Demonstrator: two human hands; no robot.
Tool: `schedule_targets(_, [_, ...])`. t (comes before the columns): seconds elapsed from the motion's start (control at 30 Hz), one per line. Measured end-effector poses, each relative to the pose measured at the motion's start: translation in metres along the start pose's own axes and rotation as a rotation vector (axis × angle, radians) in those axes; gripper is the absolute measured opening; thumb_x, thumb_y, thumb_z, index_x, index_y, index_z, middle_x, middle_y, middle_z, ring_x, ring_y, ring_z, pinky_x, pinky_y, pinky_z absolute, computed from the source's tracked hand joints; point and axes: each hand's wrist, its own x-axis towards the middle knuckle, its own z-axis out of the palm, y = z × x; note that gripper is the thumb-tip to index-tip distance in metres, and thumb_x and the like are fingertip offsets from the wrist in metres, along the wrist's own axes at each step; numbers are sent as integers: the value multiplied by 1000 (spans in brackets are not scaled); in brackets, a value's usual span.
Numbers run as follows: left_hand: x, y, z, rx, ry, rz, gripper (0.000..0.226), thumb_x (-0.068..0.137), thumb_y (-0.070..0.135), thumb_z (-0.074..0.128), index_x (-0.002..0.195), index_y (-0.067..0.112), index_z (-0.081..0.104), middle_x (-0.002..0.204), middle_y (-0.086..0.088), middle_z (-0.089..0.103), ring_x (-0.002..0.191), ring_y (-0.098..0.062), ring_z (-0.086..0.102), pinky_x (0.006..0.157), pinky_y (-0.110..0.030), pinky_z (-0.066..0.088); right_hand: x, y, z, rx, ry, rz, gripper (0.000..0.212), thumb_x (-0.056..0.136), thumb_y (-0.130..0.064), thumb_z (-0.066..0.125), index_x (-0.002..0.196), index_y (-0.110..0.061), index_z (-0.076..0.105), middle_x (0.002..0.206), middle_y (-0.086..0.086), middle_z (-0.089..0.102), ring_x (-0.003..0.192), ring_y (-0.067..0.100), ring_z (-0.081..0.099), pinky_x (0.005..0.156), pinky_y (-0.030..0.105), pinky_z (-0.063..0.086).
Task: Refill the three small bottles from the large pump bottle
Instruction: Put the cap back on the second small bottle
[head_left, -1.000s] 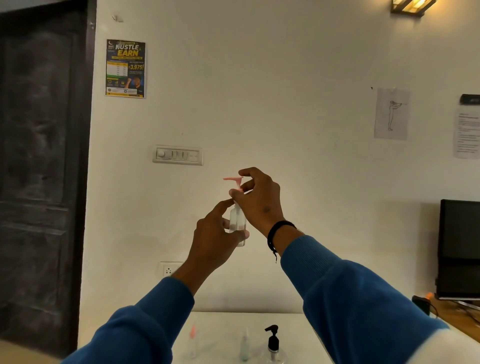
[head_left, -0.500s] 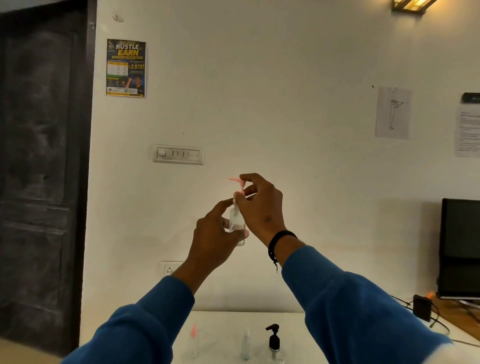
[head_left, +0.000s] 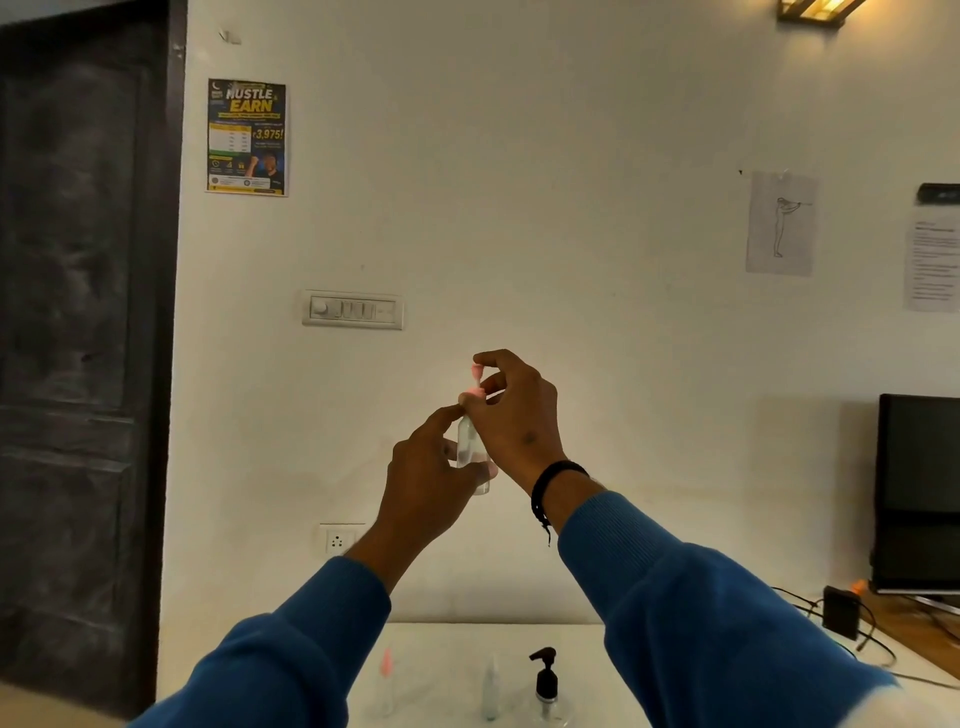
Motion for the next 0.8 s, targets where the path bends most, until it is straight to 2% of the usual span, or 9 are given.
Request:
schedule_targets(0.1, [0,0,0,0,-2,11,67,79,22,85,139,26,54,94,4,68,87,-15,64,72,-17,45,0,1,-1,11,0,13,37,94,-14,69,129,-20,62,101,-4,64,90,13,63,75,17,51])
schedule_targets(0.2, [0,1,0,1,1,16,66,79,21,85,138,25,56,92,4,67,87,-12,62,71,-16,43,-2,1,-2,29,3,25,39,95,-6,64,131,-21,62,104,-6,61,87,9,62,62,3,42])
schedule_targets(0.3, [1,1,1,10,2,26,65,79,22,85,138,25,56,91,4,66,85,-11,62,70,-13,43,-3,1,-1,38,14,23,40,96,-3,63,132,-21,62,103,-7,61,87,10,63,63,3,43])
schedule_targets(0.43, [2,-1,3,26,23,31,65,80,24,84,139,25,55,92,7,66,85,-9,62,70,-14,42,-2,0,1,19,10,-5,38,96,-7,66,132,-20,62,106,-3,65,93,15,66,82,21,55])
schedule_targets(0.5, [2,-2,4,35,26,30,65,81,23,83,139,24,55,94,6,66,88,-11,62,70,-13,40,-3,1,1,13,5,-11,37,95,-9,67,130,-21,63,109,-2,67,95,15,66,85,25,57])
schedule_targets(0.6, [1,-2,4,39,23,25,63,81,23,83,138,23,55,97,4,67,87,-14,63,71,-15,41,-3,2,0,30,1,11,38,95,-8,66,131,-20,63,114,-5,66,95,11,63,79,16,52])
schedule_targets(0.7, [1,-3,5,42,19,22,62,81,23,83,137,24,56,101,0,71,86,-16,64,70,-11,41,-3,5,1,43,10,21,39,96,-3,63,131,-19,63,115,-4,65,94,10,63,69,4,43])
schedule_targets(0.8, [1,-3,6,44,19,23,62,82,25,83,138,23,56,102,1,70,88,-13,62,72,-14,42,-4,6,2,31,14,11,39,97,-4,64,132,-18,62,110,-6,62,92,10,62,70,4,43])
